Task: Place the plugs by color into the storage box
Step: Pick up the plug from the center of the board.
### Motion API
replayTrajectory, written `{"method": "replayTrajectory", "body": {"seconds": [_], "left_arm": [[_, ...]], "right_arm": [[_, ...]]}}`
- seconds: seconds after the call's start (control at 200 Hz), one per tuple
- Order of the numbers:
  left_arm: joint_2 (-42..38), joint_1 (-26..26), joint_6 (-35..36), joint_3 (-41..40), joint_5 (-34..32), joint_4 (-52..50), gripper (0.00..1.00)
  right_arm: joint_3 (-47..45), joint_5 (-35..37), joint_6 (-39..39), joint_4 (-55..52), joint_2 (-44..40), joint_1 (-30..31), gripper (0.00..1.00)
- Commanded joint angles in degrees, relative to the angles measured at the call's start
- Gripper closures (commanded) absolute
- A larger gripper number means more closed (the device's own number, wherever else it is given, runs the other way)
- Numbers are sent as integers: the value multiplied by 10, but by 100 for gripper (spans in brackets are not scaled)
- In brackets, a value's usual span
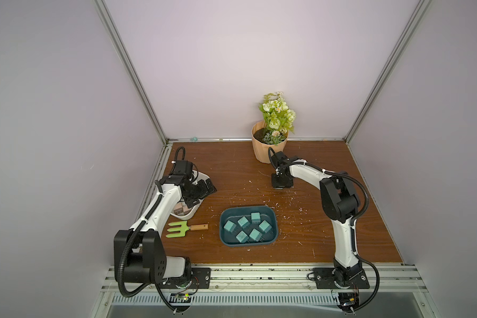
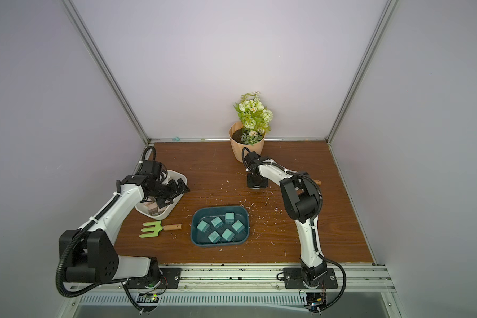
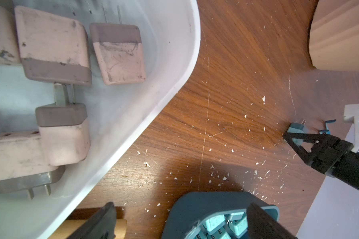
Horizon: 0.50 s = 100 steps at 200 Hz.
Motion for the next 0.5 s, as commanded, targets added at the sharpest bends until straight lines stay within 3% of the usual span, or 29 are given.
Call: {"method": "replayTrajectory", "body": {"seconds": [0.0,0.27,0.495], "left_arm": [[6,3,4,6,-3,1,1],[14,3,5,14,-1,2,1],[12,3,1,11,-1,7,1]], "right_arm": [[-6,-3,-21,-2,-7,3,59],[20,-7,-67,-34,-41,1,63],[-14,-10,-79,-54,-113,18,64]]}}
